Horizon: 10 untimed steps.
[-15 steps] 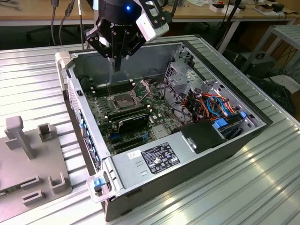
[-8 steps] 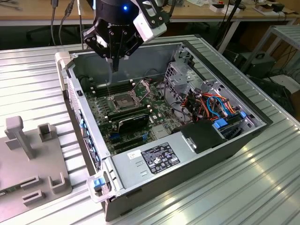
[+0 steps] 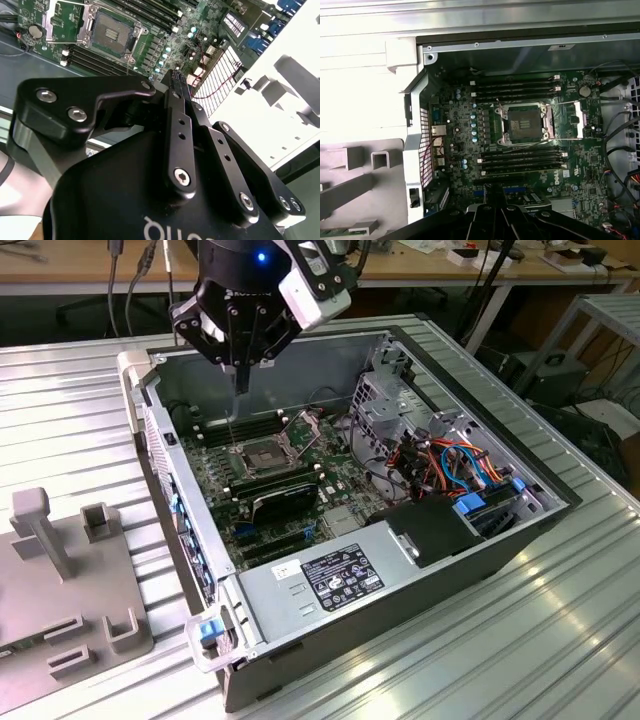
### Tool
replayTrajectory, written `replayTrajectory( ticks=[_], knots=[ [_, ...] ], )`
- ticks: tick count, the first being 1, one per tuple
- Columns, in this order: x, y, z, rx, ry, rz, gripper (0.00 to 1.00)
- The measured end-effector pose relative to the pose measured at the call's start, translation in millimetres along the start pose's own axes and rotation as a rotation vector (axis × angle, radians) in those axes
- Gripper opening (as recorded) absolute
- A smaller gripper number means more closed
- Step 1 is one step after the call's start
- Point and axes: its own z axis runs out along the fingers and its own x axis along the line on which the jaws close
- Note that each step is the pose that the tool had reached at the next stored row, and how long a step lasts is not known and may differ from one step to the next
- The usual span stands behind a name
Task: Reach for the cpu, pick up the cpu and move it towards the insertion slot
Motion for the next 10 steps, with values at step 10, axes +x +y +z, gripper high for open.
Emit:
replayTrajectory(
  ticks=[10],
  knots=[
    [4.3,-0.3,-0.1,0.0000,0.0000,0.000,0.11]
  ],
)
